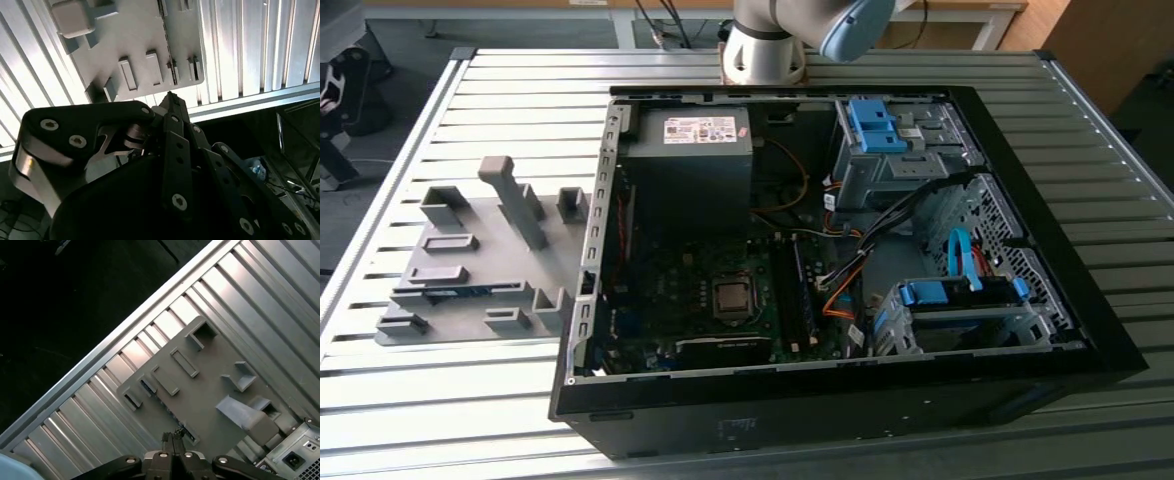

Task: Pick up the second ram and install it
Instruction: 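Pick up the second ram and move it above second insertion slot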

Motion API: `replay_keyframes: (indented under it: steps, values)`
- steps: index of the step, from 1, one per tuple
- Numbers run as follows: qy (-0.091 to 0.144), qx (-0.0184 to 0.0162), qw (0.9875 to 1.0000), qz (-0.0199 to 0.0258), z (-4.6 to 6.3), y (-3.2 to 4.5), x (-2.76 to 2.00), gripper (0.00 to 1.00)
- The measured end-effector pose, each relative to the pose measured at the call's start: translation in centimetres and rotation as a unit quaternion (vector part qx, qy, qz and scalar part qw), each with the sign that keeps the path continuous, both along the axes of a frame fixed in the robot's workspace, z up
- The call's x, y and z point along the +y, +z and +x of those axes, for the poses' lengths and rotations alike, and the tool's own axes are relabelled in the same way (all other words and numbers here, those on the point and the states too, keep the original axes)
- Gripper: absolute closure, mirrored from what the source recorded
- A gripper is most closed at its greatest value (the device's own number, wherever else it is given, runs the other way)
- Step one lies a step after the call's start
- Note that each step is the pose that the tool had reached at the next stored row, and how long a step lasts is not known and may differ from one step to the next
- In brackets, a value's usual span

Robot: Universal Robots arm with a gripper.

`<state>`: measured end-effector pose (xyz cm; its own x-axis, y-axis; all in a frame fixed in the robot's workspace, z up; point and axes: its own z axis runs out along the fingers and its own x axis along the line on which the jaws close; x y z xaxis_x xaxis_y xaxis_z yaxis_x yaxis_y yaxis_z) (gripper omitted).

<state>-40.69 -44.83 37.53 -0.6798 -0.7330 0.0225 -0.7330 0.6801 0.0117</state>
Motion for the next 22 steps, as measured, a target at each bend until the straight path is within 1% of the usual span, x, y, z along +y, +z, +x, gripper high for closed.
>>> replay_keyframes:
  steps: [2,4,7,22]
  values:
    - [0.018,0.0,0.9998,0.0,0.0,0.0,0.0,0.89]
    - [0.037,0.0,0.9993,0.0,0.0,-0.01,0.0,0.89]
    - [0.054,0.0,0.9986,0.0,0.0,-0.01,0.0,0.89]
    - [0.056,0.0,0.9984,0.0,-0.02,-0.01,0.0,0.89]
